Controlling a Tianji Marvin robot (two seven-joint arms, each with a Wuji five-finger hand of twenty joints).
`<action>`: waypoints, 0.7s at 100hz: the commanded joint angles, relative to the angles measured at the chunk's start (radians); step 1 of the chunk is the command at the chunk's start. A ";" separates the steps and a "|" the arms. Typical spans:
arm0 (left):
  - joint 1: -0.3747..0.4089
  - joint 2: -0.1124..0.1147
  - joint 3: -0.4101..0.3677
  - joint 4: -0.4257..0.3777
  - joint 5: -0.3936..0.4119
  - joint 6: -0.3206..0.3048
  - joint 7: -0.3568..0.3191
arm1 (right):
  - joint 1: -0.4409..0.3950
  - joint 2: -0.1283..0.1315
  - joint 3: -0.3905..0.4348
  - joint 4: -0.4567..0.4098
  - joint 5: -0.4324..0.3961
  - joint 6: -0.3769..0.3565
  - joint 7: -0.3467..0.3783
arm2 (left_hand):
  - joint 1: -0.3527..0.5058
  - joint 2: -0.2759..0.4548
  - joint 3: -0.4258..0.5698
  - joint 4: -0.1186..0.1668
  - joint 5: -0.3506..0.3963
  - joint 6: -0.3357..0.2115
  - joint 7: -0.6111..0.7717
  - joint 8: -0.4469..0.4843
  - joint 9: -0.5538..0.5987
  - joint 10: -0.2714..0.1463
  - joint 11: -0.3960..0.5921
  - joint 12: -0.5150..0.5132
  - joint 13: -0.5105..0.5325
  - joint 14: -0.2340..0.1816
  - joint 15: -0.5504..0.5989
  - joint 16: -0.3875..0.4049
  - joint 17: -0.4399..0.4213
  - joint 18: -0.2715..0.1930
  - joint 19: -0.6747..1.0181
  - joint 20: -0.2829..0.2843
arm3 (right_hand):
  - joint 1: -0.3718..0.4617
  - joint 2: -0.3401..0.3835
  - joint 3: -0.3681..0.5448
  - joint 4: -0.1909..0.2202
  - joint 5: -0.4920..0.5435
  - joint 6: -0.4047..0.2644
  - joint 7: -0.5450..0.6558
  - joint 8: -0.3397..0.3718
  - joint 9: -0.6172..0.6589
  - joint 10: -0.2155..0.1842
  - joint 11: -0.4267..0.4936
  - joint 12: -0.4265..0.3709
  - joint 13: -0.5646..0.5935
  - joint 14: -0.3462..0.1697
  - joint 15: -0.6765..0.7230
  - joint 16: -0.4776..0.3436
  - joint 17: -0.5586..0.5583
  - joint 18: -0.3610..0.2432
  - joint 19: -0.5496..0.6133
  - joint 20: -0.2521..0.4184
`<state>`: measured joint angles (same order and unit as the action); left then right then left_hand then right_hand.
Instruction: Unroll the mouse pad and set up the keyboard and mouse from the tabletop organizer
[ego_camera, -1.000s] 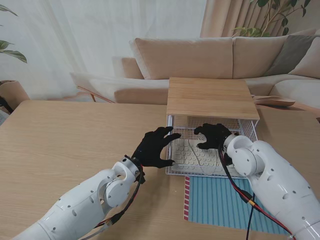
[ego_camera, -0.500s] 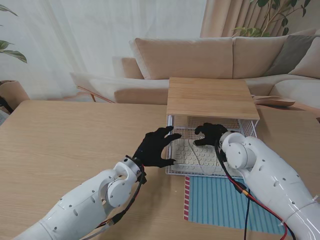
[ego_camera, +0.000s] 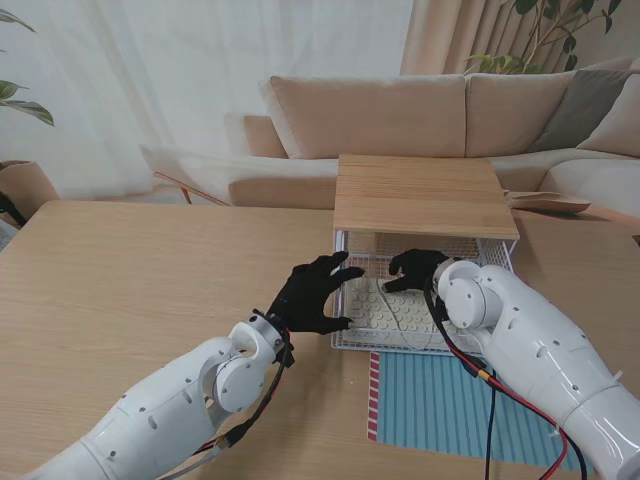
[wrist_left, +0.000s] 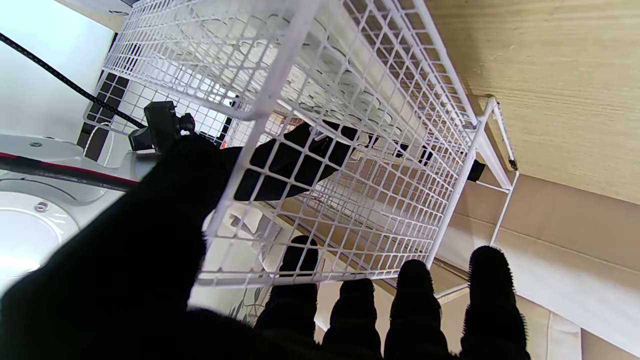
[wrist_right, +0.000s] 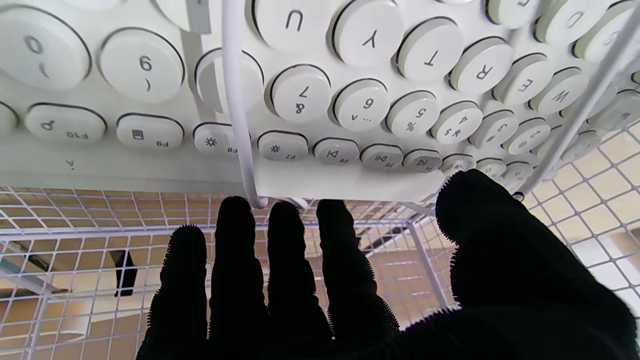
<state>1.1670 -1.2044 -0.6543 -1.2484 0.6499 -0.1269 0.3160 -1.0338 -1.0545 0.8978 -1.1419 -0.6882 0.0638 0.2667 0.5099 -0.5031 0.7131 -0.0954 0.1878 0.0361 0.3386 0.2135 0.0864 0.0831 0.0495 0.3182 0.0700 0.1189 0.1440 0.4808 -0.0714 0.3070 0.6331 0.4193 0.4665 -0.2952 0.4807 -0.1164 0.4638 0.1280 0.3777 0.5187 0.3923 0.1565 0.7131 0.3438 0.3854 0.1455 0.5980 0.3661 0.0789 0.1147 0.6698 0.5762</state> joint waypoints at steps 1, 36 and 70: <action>0.006 -0.003 0.005 0.016 -0.002 0.004 -0.028 | -0.004 -0.003 -0.004 0.000 0.003 0.006 0.022 | 0.039 0.042 0.027 0.023 -0.031 -0.010 0.012 0.016 0.097 -0.003 0.131 0.007 -0.012 -0.025 0.006 0.007 -0.007 -0.017 0.039 -0.014 | -0.037 0.049 -0.029 0.052 0.024 0.028 0.002 -0.004 0.042 0.025 0.025 0.015 0.030 0.029 0.028 0.024 0.011 0.025 -0.023 0.028; 0.011 -0.006 0.004 0.012 -0.014 0.017 -0.033 | -0.021 0.003 0.012 -0.023 0.037 0.019 0.073 | 0.037 0.043 0.024 0.023 -0.034 -0.006 0.008 0.013 0.091 0.001 0.127 -0.024 -0.014 -0.023 0.006 0.002 -0.007 -0.021 0.052 -0.019 | -0.044 0.068 -0.074 0.054 0.125 0.080 0.000 0.006 0.185 0.086 0.094 0.065 0.155 0.096 0.175 0.092 0.077 0.060 0.070 0.104; 0.010 -0.007 0.008 0.004 -0.016 0.026 -0.037 | -0.034 0.003 0.047 -0.063 0.101 0.037 0.116 | 0.036 0.044 0.019 0.024 -0.034 -0.002 -0.001 0.008 0.083 0.001 0.116 -0.022 -0.015 -0.022 0.004 0.000 -0.009 -0.020 0.057 -0.026 | -0.022 0.091 -0.097 0.058 0.294 0.086 0.061 0.016 0.404 0.122 0.152 0.126 0.347 0.178 0.335 0.163 0.202 0.178 0.315 0.144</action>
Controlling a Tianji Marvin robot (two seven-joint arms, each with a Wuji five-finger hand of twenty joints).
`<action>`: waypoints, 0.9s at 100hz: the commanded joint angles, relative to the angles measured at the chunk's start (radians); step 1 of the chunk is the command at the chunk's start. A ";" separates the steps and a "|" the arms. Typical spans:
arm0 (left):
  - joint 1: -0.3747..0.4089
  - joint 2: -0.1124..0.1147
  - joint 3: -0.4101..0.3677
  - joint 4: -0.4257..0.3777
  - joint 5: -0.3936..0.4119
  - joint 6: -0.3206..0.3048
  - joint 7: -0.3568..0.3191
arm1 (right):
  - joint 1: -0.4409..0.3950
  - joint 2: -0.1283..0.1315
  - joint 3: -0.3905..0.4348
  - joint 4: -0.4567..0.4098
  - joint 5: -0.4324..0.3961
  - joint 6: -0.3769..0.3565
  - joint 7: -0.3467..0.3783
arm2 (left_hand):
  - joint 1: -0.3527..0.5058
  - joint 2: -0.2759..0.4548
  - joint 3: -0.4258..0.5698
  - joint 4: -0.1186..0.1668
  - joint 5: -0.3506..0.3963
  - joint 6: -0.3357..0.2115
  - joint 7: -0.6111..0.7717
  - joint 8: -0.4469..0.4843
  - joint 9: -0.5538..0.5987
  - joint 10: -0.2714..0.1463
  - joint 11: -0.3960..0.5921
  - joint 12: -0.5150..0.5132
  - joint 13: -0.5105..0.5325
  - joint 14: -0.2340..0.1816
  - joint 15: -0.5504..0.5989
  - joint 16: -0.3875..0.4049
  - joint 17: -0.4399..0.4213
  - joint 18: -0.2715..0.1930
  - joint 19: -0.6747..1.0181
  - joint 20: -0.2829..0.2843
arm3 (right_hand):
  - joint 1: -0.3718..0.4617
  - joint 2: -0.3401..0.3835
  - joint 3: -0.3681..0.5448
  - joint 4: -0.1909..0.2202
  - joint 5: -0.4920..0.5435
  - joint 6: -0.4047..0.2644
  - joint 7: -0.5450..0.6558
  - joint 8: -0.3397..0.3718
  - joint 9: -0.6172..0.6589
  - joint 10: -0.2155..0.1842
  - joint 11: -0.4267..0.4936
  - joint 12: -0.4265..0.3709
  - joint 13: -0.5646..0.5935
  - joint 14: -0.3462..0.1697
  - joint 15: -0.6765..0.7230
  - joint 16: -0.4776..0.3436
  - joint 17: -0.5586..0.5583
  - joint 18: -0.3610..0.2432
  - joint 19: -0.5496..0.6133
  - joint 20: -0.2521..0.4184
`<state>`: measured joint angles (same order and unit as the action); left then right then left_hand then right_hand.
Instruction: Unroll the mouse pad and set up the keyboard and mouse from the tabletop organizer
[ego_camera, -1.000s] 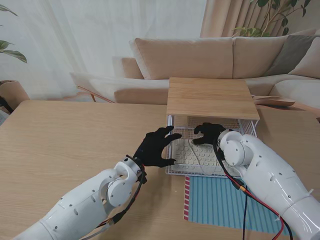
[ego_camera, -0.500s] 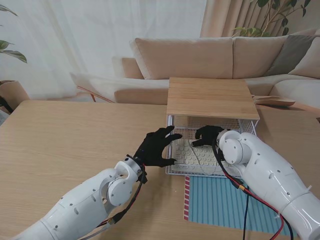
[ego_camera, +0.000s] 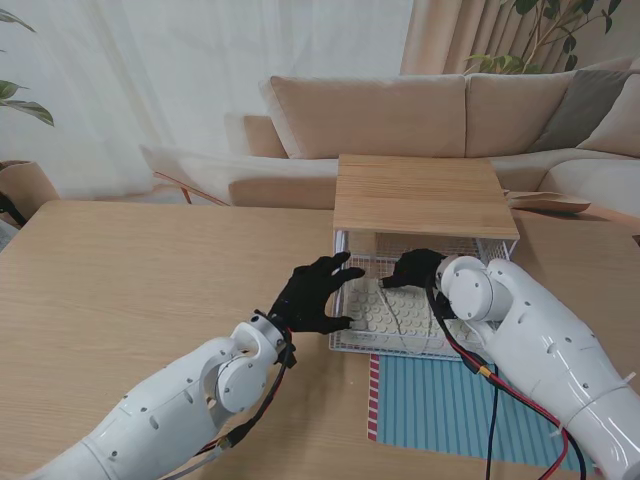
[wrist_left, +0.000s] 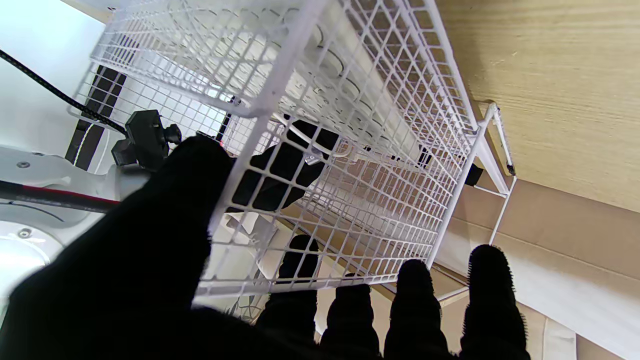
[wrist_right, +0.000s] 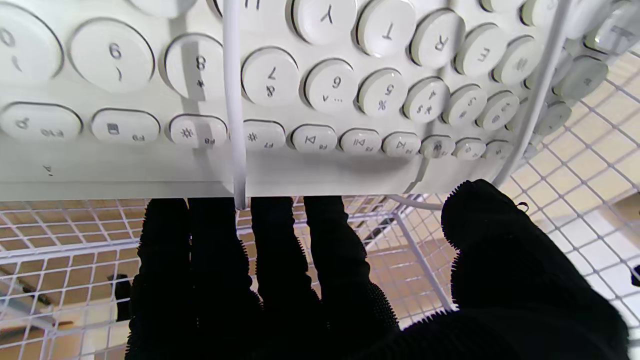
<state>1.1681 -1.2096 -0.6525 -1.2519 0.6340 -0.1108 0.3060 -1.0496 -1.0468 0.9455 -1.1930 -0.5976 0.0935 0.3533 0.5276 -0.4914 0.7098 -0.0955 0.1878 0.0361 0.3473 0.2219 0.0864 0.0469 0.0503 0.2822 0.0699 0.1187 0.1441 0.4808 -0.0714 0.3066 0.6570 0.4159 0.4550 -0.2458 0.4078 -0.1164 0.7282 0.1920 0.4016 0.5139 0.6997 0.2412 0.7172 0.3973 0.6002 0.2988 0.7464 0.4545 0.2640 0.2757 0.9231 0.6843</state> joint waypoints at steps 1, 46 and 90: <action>0.009 -0.002 0.006 0.008 -0.001 0.010 -0.027 | -0.019 -0.004 0.000 -0.013 0.013 0.008 0.030 | 0.018 0.033 0.022 0.024 -0.034 -0.002 -0.010 0.000 0.085 0.037 0.117 0.016 -0.015 -0.022 0.004 0.001 -0.009 -0.020 0.033 -0.023 | -0.009 0.041 -0.024 0.058 0.030 0.022 0.038 0.022 0.095 0.038 0.151 0.076 0.131 0.025 0.192 0.078 0.017 0.018 0.072 0.036; 0.010 -0.002 0.006 0.006 -0.004 0.023 -0.032 | -0.064 0.018 0.078 -0.110 0.039 0.016 0.137 | 0.019 0.031 0.024 0.024 -0.034 0.000 -0.014 -0.003 0.076 0.035 0.103 0.028 -0.016 -0.022 0.003 0.001 -0.009 -0.019 0.035 -0.028 | 0.026 0.019 -0.008 0.062 -0.029 0.004 0.013 0.024 0.025 0.010 0.177 0.115 0.087 0.005 0.213 0.097 0.000 0.012 0.127 0.029; 0.013 0.000 0.003 -0.003 -0.002 0.028 -0.036 | -0.083 0.048 0.130 -0.199 0.065 -0.014 0.284 | 0.020 0.030 0.027 0.024 -0.032 -0.002 -0.064 -0.029 0.073 0.037 0.094 0.044 -0.018 -0.020 -0.001 0.002 -0.009 -0.019 0.037 -0.031 | 0.093 -0.112 0.156 0.069 -0.106 -0.024 0.020 0.072 -0.084 -0.040 0.256 0.236 0.086 -0.026 0.205 0.113 0.038 0.013 0.131 0.021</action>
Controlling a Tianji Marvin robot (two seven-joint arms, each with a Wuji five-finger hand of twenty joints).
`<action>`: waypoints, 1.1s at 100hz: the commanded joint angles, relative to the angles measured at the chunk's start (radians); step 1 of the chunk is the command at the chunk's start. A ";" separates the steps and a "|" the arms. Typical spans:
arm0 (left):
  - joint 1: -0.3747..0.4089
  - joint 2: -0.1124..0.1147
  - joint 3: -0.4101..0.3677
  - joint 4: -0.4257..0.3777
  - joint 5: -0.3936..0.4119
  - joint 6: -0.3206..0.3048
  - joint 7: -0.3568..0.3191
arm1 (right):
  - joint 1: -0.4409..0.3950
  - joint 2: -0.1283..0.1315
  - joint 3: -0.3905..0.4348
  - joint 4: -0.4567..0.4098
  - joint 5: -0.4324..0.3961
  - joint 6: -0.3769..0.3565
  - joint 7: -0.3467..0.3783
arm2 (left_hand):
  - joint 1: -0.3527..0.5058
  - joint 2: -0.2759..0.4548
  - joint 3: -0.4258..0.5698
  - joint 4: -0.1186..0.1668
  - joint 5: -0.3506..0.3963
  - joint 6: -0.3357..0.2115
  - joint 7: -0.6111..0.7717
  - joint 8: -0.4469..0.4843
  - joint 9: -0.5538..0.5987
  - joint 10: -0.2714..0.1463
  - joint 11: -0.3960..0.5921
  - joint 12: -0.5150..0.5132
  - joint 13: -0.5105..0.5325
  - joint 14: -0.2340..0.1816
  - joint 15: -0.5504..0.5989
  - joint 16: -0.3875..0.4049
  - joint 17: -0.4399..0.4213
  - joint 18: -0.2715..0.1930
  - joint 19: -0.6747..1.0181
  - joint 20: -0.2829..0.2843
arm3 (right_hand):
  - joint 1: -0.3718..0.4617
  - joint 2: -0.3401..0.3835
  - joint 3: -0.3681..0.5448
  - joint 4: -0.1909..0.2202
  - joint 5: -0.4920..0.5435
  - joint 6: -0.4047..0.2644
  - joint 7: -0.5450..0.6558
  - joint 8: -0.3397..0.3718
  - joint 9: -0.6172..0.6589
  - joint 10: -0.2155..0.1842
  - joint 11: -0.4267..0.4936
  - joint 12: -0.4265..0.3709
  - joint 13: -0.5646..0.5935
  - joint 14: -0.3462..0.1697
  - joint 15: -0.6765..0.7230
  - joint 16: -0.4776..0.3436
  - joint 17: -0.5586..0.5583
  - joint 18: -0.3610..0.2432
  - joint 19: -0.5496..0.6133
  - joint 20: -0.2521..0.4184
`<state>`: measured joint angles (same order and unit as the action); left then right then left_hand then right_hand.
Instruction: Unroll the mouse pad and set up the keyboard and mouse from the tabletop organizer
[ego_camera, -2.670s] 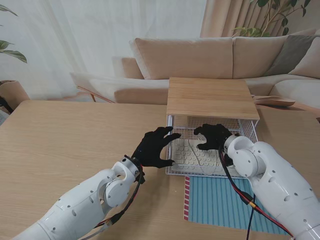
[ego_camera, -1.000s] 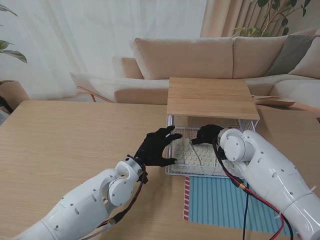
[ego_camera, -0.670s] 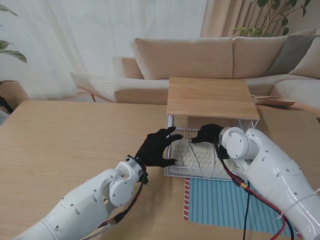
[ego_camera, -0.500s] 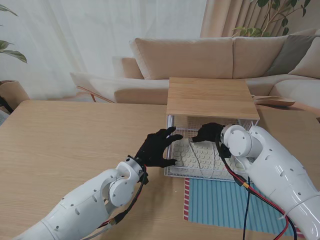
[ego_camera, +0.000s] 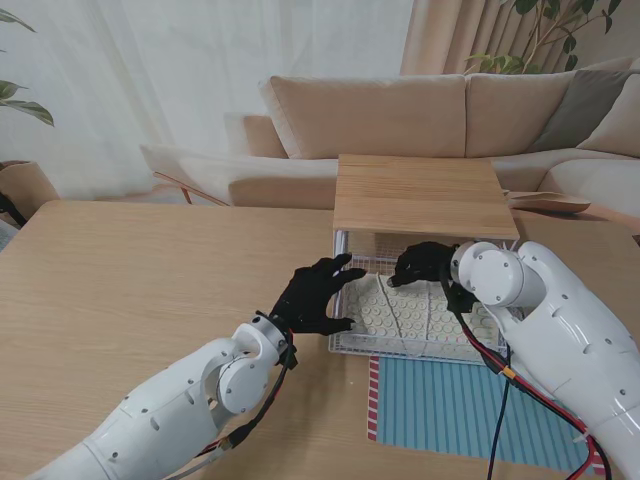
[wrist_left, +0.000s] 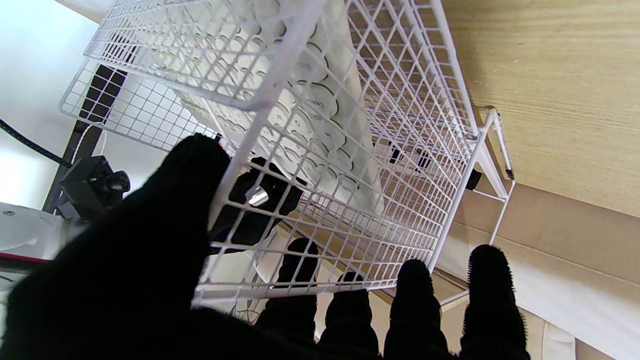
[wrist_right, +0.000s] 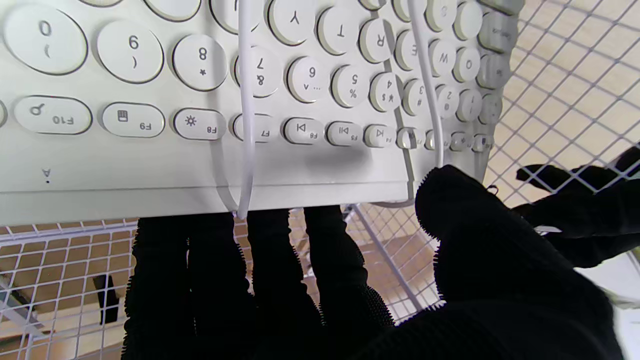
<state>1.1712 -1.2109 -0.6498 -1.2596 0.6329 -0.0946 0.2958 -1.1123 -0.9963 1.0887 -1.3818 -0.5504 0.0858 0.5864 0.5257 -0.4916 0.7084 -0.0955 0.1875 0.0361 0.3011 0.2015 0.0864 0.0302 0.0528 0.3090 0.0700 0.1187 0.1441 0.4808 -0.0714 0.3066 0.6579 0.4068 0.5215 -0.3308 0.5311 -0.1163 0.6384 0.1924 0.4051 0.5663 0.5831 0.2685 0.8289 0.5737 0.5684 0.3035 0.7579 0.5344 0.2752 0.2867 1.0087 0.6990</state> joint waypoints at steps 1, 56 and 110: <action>0.010 0.001 0.000 0.004 -0.001 0.013 -0.026 | -0.020 -0.002 -0.013 -0.011 0.018 -0.007 0.054 | 0.021 0.031 0.027 0.024 -0.032 -0.002 -0.018 -0.008 0.073 0.054 0.091 0.018 -0.018 -0.020 -0.001 0.002 -0.009 -0.019 0.036 -0.022 | 0.025 -0.033 0.040 0.069 -0.019 -0.024 0.019 0.023 0.028 -0.068 0.152 0.067 0.118 -0.033 0.192 0.034 0.029 0.002 0.045 0.006; 0.013 0.003 -0.004 0.001 -0.004 0.022 -0.033 | -0.035 0.022 0.015 -0.059 0.065 -0.120 0.159 | 0.021 0.029 0.029 0.024 -0.033 0.008 -0.028 -0.012 0.070 0.055 0.086 0.023 -0.019 -0.017 -0.002 0.003 -0.010 -0.019 0.034 -0.024 | 0.046 -0.203 0.210 0.035 -0.084 -0.070 0.004 0.031 -0.095 -0.114 0.156 0.125 0.187 -0.101 0.151 0.016 0.226 0.031 0.047 -0.063; 0.017 0.005 -0.008 -0.008 -0.002 0.023 -0.036 | -0.078 0.024 0.020 -0.064 -0.089 -0.287 0.081 | 0.019 0.028 0.029 0.024 -0.030 0.016 -0.036 -0.016 0.070 0.056 0.084 0.028 -0.017 -0.018 -0.002 0.004 -0.009 -0.019 0.032 -0.026 | 0.059 -0.233 0.297 0.021 -0.083 -0.114 0.083 0.037 -0.046 -0.158 0.176 0.110 0.141 -0.131 0.115 -0.012 0.140 -0.025 0.029 -0.067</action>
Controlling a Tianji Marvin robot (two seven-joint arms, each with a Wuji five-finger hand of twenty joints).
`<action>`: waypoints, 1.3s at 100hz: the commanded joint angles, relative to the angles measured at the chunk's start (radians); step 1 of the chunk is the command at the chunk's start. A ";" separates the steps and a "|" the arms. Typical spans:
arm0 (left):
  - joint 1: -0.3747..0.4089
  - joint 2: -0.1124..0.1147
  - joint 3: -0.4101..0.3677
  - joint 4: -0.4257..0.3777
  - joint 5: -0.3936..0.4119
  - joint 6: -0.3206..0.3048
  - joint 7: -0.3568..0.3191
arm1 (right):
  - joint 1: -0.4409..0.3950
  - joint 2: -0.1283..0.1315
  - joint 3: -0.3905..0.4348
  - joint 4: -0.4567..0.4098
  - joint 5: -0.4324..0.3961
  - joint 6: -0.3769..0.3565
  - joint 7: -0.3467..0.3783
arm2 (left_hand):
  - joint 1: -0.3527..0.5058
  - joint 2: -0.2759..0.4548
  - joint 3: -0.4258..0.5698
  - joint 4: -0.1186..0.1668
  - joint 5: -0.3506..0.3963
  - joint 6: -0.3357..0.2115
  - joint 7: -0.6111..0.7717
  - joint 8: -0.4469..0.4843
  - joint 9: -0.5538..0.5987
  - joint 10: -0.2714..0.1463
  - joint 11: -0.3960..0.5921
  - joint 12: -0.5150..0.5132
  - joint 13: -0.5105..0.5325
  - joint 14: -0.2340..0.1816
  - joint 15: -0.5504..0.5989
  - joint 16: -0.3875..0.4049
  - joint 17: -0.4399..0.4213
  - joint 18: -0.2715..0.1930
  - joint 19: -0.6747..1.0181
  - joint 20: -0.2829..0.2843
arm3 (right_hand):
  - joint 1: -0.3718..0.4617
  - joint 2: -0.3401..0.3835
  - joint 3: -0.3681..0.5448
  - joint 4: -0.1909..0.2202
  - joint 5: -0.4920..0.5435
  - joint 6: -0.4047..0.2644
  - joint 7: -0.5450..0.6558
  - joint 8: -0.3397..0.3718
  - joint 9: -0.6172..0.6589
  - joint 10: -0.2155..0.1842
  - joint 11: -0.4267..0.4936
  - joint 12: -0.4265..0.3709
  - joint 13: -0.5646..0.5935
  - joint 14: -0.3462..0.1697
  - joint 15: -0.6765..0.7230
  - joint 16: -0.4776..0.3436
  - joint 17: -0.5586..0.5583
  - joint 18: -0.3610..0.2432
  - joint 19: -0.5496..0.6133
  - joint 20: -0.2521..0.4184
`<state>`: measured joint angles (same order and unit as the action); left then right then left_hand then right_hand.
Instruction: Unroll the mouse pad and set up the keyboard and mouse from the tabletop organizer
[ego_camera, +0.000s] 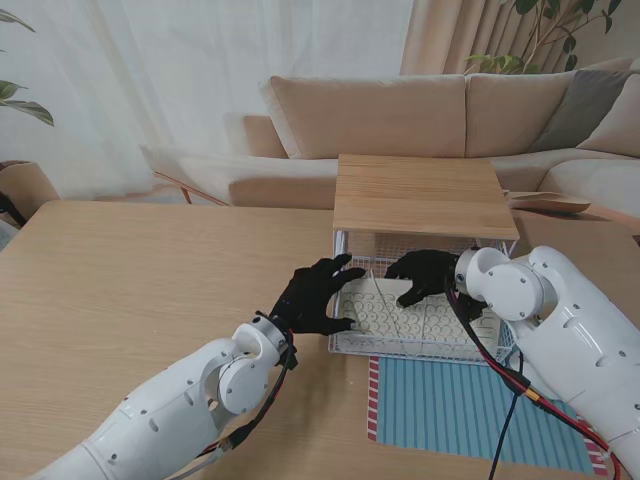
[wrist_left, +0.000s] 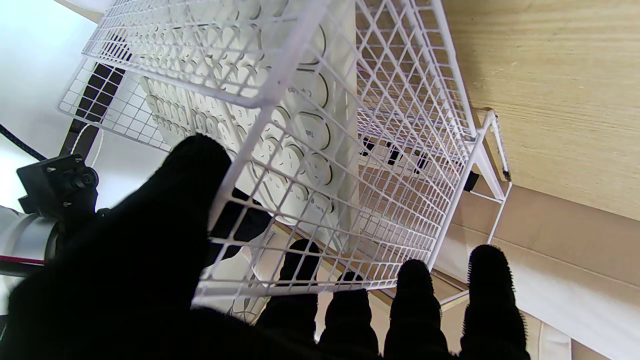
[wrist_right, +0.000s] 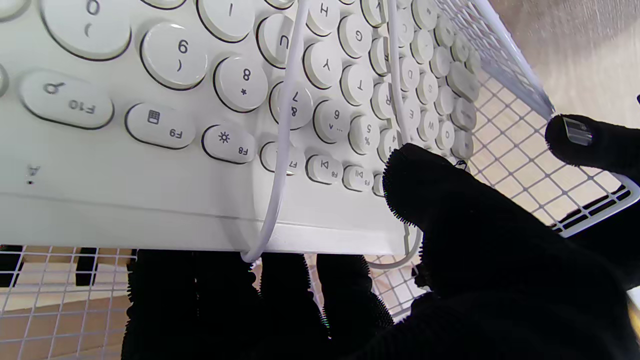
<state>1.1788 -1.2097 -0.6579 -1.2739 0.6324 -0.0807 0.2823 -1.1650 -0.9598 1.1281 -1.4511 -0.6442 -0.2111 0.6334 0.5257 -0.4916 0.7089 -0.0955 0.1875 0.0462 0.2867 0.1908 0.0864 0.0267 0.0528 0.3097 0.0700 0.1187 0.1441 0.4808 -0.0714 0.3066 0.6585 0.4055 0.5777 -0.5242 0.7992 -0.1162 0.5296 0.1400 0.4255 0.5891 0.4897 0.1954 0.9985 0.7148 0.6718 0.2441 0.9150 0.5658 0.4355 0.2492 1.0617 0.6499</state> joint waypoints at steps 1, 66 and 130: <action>0.009 0.004 0.000 0.006 -0.001 0.009 -0.023 | -0.025 -0.012 -0.019 0.006 0.006 0.012 0.034 | 0.019 0.027 0.028 0.024 -0.030 0.006 -0.021 -0.005 0.070 0.060 0.084 0.028 -0.017 -0.017 -0.002 0.004 -0.009 -0.019 0.032 -0.024 | 0.002 -0.041 0.029 0.021 0.027 -0.061 0.066 0.015 0.050 -0.084 0.007 -0.029 0.038 -0.066 -0.055 -0.050 -0.019 0.022 -0.035 -0.025; 0.011 0.004 0.000 0.005 0.000 0.011 -0.021 | -0.058 -0.018 0.009 0.003 0.157 0.171 0.074 | 0.019 0.027 0.029 0.024 -0.032 0.011 -0.030 -0.010 0.068 0.060 0.081 0.030 -0.018 -0.017 -0.003 0.004 -0.009 -0.019 0.032 -0.024 | 0.007 -0.035 0.011 0.016 -0.073 0.045 -0.044 -0.100 0.036 0.011 -0.110 -0.199 0.215 -0.061 -0.093 -0.079 0.204 0.022 0.032 -0.093; 0.013 0.002 0.001 0.005 -0.001 0.016 -0.018 | -0.053 -0.002 -0.009 0.013 0.106 0.086 0.114 | 0.018 0.018 0.037 0.025 -0.035 0.055 -0.050 -0.020 0.067 0.062 0.079 0.032 -0.018 -0.017 -0.002 0.004 -0.009 -0.019 0.032 -0.024 | 0.039 -0.049 0.040 0.015 0.105 -0.075 0.172 0.087 0.201 -0.082 0.057 -0.040 0.197 -0.125 0.139 0.028 0.094 -0.042 0.157 0.070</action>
<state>1.1818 -1.2093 -0.6586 -1.2770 0.6329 -0.0768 0.2826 -1.1751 -0.9567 1.1441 -1.4564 -0.5371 -0.1208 0.7183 0.5257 -0.4916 0.7096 -0.0955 0.1875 0.0782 0.2630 0.1867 0.0864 0.0213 0.0528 0.3194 0.0700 0.1187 0.1441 0.4808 -0.0714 0.3067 0.6586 0.4050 0.5876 -0.5349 0.8096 -0.1162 0.5748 0.1069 0.5819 0.6493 0.5701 0.1115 1.0139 0.6587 0.7476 0.2808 0.9322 0.5589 0.5211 0.2956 1.1660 0.6842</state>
